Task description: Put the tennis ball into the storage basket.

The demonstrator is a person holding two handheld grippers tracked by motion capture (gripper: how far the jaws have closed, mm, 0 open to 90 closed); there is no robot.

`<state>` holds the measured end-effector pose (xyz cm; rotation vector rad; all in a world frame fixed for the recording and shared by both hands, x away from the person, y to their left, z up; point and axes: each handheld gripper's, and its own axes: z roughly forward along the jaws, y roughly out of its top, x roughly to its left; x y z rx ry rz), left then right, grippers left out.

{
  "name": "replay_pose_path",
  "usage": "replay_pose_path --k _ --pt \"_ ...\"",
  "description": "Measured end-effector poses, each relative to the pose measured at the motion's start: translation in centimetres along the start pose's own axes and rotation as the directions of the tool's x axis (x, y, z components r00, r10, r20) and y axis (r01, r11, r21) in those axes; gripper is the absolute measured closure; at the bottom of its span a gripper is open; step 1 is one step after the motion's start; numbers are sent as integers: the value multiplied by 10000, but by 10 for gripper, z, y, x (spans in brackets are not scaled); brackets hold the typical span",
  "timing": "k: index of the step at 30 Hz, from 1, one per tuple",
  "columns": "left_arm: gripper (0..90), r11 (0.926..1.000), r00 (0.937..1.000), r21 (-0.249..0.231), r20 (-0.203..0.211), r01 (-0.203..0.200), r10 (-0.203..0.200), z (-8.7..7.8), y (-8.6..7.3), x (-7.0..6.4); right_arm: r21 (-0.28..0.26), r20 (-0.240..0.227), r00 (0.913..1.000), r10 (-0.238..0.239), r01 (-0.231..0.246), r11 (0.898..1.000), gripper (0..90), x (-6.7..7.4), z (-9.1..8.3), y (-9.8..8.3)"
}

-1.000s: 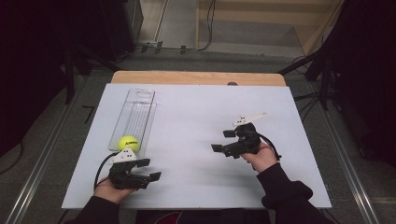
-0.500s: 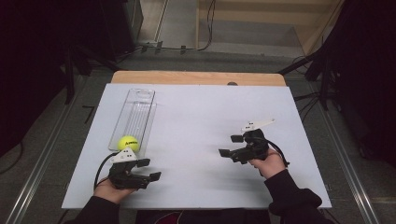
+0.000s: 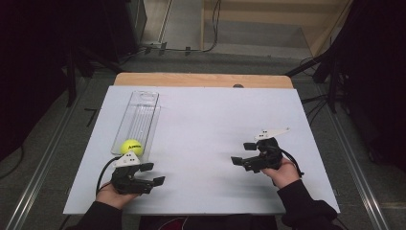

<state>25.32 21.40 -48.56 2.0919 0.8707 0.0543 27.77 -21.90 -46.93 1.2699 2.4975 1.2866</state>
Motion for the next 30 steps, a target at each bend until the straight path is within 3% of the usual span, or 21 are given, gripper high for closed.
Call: replay_pose_path --k 30 --pt "263 9999 10000 -91 -41 58 -58 -1 1 0 -186 601 9968 521 -511 9985 155 -12 -22 -44"
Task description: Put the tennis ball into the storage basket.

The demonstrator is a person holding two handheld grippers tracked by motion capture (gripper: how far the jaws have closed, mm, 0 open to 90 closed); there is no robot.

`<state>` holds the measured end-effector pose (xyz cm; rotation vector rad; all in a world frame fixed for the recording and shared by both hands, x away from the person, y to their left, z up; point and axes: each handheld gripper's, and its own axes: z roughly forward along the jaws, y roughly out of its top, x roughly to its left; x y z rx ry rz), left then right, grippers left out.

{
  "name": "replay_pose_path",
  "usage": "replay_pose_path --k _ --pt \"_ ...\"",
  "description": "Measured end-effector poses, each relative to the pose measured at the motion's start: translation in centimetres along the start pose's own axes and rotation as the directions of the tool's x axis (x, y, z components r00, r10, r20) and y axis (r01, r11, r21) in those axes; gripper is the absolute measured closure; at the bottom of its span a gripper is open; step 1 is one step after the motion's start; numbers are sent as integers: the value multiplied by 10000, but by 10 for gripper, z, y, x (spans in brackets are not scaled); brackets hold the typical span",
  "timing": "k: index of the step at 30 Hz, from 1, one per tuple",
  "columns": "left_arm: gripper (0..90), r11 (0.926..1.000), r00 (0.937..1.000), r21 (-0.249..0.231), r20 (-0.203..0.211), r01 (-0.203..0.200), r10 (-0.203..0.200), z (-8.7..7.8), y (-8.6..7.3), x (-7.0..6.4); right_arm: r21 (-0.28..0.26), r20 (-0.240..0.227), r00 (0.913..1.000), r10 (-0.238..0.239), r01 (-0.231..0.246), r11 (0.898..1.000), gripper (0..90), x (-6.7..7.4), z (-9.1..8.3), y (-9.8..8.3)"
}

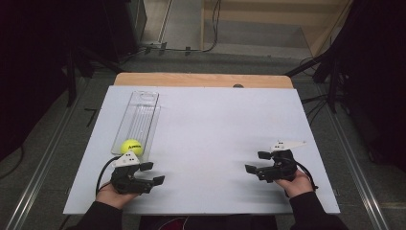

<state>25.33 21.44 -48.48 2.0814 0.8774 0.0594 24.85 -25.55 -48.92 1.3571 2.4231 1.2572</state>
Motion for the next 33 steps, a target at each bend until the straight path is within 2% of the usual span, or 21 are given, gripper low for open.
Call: replay_pose_path --k 9,33 --pt "263 10000 10000 -30 10 -19 19 0 0 0 -35 257 9995 196 -195 9998 155 -7 -5 -11" --pt "263 10000 10000 11 77 -11 11 1 0 0 -11 247 9995 217 -217 9998 155 -9 -4 -12"
